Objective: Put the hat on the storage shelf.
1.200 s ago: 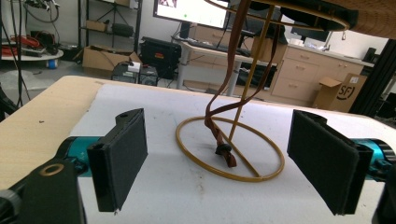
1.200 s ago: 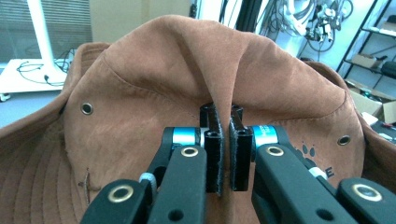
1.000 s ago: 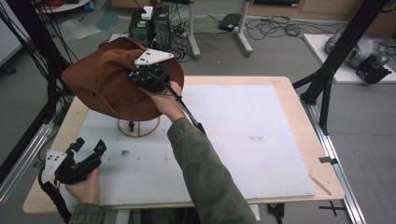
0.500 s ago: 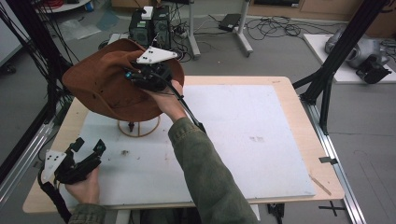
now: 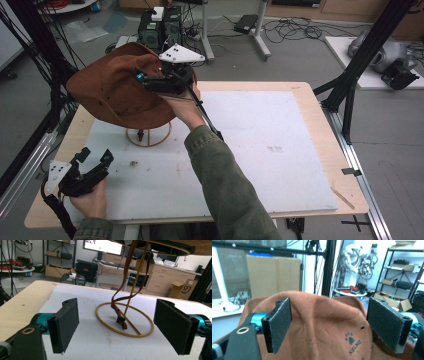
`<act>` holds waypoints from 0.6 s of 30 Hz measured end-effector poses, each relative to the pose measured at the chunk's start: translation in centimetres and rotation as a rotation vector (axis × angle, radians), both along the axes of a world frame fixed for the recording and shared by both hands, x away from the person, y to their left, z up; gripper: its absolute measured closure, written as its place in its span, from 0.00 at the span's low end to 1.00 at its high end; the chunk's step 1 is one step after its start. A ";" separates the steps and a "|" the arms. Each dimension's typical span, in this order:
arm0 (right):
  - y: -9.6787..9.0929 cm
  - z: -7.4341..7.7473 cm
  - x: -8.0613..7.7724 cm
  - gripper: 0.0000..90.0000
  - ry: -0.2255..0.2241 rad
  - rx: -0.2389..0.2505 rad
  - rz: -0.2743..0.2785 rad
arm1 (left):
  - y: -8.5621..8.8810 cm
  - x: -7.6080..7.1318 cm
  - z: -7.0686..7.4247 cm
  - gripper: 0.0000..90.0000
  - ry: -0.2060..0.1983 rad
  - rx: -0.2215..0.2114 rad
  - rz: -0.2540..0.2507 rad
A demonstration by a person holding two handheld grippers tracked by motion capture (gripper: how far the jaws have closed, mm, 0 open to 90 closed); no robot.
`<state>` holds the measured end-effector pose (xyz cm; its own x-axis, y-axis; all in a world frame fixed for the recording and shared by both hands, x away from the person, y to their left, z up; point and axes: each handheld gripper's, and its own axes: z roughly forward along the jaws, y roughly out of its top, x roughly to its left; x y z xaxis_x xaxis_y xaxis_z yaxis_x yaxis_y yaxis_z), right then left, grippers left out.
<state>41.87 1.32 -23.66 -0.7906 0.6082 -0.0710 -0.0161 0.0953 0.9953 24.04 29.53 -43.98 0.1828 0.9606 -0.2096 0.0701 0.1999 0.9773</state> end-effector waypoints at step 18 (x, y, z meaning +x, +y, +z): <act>-7.5 -0.6 -1.1 0.14 -0.003 0.074 -0.142 | -0.1 0.0 0.1 0.23 -0.002 0.007 0.000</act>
<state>40.73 -6.14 -24.22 -0.6960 0.7177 -0.0239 -0.0102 0.0234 0.9997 24.04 29.46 -43.87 0.1833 0.9620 -0.2023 0.0678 0.1929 0.9789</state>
